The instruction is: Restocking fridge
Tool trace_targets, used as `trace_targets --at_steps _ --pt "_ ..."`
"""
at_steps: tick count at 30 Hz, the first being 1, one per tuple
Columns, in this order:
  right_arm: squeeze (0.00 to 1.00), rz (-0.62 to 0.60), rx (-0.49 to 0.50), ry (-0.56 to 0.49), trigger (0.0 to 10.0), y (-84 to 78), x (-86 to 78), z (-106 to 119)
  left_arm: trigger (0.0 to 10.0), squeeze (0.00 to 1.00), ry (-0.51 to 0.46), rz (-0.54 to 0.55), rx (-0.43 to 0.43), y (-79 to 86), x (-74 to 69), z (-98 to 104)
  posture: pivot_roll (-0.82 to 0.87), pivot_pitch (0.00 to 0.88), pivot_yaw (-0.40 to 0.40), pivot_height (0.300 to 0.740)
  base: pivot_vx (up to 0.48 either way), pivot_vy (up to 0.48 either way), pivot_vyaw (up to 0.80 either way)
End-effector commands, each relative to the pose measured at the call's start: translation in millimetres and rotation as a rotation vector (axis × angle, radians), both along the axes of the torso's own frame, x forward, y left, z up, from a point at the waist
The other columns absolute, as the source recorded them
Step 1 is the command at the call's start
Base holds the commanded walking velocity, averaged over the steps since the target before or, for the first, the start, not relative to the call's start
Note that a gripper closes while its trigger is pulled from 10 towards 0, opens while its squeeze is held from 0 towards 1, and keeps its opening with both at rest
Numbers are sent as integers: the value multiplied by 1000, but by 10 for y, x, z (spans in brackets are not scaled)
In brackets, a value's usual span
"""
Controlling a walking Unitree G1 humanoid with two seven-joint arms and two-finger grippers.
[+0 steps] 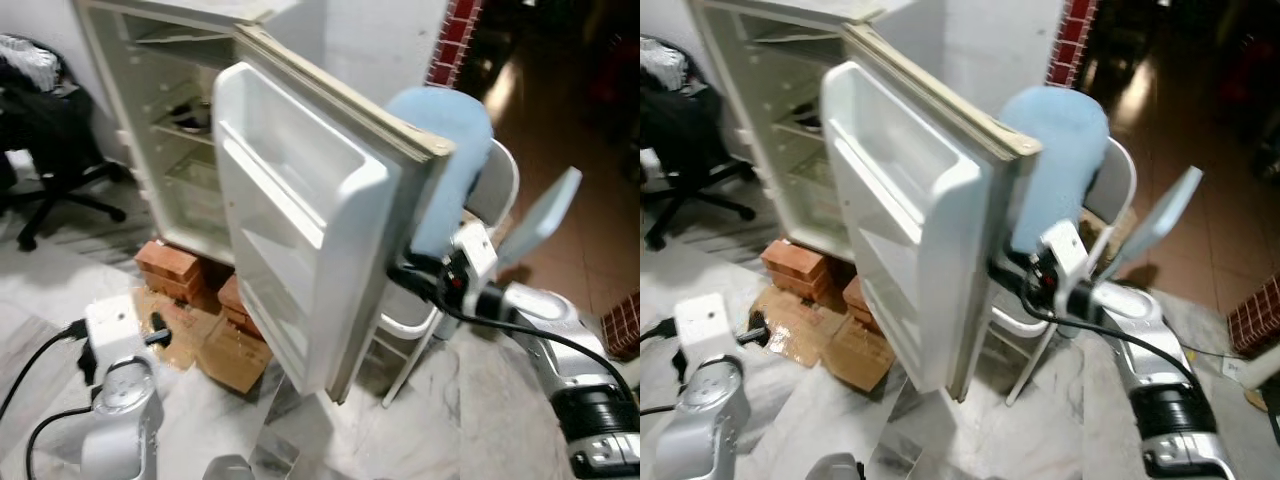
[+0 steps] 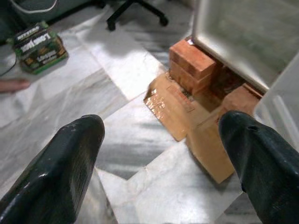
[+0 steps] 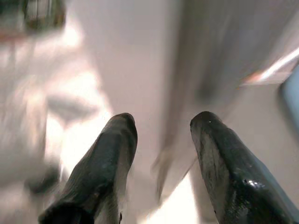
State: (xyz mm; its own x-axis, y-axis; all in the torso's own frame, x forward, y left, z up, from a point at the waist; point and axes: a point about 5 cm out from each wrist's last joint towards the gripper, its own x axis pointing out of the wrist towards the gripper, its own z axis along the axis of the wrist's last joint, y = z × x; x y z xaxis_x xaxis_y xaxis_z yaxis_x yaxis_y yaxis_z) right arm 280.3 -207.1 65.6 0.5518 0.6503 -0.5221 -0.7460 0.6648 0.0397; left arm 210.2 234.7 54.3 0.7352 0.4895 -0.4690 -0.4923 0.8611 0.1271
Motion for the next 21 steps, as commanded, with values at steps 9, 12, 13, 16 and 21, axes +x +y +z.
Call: trace_targets --at_steps 9,12,13,16,21 --pt "0 -606 -343 -310 10000 -318 694 293 10000 0 14 -28 3 -31 35 15 119 0 -71 740 0 0 0" --pt "0 -714 -276 -409 10000 -133 915 539 10000 0 26 -31 -1 -35 45 4 125 0 -70 740 0 0 0" --pt "0 -733 -245 -429 10000 -74 962 602 10000 0 28 -31 -2 -38 49 4 130 0 -72 740 0 0 0" --pt "0 -768 -157 -454 10000 62 1052 714 10000 0 29 -36 2 -42 58 8 137 0 -74 740 0 0 0" --pt "0 -410 326 -380 10000 709 1070 936 10000 0 32 -37 -2 -47 56 2 143 0 -84 740 0 0 0"
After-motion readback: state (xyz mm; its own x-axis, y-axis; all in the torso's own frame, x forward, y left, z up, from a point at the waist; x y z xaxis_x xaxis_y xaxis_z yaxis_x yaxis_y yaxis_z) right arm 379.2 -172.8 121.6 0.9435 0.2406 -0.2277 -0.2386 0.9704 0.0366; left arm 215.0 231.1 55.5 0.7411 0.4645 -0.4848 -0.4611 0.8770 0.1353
